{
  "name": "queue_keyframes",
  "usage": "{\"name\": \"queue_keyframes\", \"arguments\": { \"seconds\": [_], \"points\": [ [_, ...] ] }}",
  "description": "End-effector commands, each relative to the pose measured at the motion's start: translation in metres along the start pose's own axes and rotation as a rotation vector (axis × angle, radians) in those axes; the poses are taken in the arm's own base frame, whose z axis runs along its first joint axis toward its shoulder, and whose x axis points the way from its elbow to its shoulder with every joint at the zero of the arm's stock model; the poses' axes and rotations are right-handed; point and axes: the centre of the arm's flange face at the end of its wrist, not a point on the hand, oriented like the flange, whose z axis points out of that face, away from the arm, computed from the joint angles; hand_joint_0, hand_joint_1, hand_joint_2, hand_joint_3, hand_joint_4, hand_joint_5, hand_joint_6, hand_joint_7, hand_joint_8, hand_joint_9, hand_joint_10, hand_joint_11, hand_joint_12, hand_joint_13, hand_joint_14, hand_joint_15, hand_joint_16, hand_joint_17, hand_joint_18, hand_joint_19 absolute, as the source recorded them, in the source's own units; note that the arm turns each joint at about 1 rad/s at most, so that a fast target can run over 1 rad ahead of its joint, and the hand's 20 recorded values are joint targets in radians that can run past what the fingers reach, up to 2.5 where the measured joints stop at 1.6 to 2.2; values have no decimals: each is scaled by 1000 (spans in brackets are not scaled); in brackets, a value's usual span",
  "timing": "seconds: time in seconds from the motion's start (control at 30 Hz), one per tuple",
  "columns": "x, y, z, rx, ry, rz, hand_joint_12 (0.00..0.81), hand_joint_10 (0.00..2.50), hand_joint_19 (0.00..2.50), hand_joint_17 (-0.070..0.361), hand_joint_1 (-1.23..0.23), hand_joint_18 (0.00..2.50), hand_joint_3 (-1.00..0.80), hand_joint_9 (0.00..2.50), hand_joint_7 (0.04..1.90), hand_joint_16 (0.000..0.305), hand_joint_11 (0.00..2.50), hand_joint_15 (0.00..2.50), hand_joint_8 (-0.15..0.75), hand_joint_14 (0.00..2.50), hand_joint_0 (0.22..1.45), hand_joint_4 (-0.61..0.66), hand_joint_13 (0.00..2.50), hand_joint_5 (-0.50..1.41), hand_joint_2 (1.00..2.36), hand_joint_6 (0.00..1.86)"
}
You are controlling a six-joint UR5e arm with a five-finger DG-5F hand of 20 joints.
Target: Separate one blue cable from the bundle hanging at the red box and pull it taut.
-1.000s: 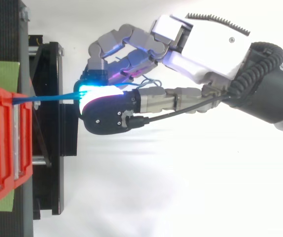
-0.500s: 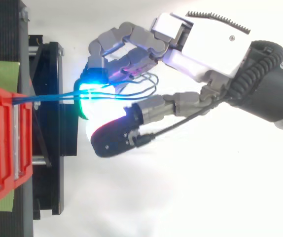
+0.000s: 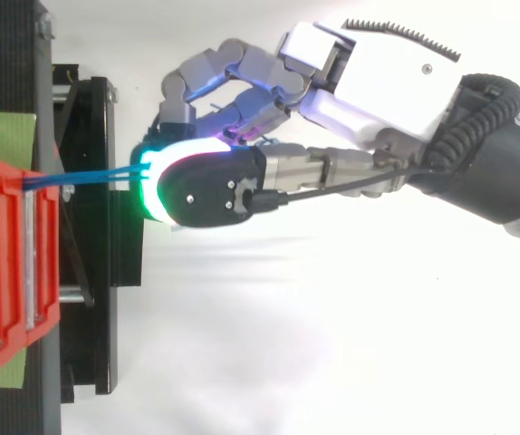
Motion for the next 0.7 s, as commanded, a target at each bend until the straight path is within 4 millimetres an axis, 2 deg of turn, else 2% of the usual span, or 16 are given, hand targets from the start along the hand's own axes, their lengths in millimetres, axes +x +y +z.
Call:
{"name": "queue_keyframes", "arguments": {
  "seconds": [0.0, 0.07, 0.13, 0.2, 0.3, 0.43, 0.5, 0.53, 0.57, 0.67],
  "points": [
    [0, 1, 1, -9, -3, 4, 351, 18, 537, 94, -457, 793, -370, 1075, 1002, 42, 696, 479, 355, 16, 604, 99, 896, -155, 1011, 891],
    [0, 1, 1, -10, -3, 3, 353, 15, 538, 94, -529, 794, -274, 1063, 1069, 42, 715, 484, 359, 16, 592, 115, 894, -159, 1016, 892],
    [0, 0, 1, -9, -3, 2, 353, 15, 536, 95, -593, 790, -227, 1038, 1046, 42, 724, 487, 354, 16, 585, 127, 892, -167, 1017, 913],
    [0, 1, 1, -11, -2, 3, 357, 16, 525, 97, -719, 799, -174, 1039, 1026, 43, 736, 489, 361, 18, 604, 125, 894, -174, 1018, 935],
    [0, 0, 1, -8, -6, 2, 349, 17, 520, 93, -755, 796, -163, 1037, 1085, 41, 752, 484, 356, 16, 625, 81, 892, -176, 1020, 940],
    [2, 1, 0, -8, -1, 2, 342, 17, 493, 90, -832, 811, -241, 1026, 1111, 40, 769, 477, 343, 16, 692, 36, 892, -180, 1017, 950],
    [2, 0, 0, -5, -1, 0, 337, 17, 465, 89, -850, 807, -398, 1021, 1016, 40, 773, 476, 337, 16, 742, 16, 887, -181, 1009, 960],
    [2, 1, 0, -7, -1, 1, 337, 17, 465, 89, -850, 807, -398, 1021, 1016, 40, 773, 476, 337, 16, 742, 16, 887, -181, 1009, 960],
    [2, 1, 0, -7, -1, 1, 337, 16, 458, 88, -874, 807, -500, 1022, 1089, 39, 759, 470, 338, 16, 761, 47, 884, -179, 1000, 956],
    [2, 0, 0, -4, -1, -1, 333, 15, 447, 86, -877, 813, -500, 1030, 1095, 38, 759, 467, 339, 16, 765, 46, 883, -177, 1000, 956]
  ]
}}
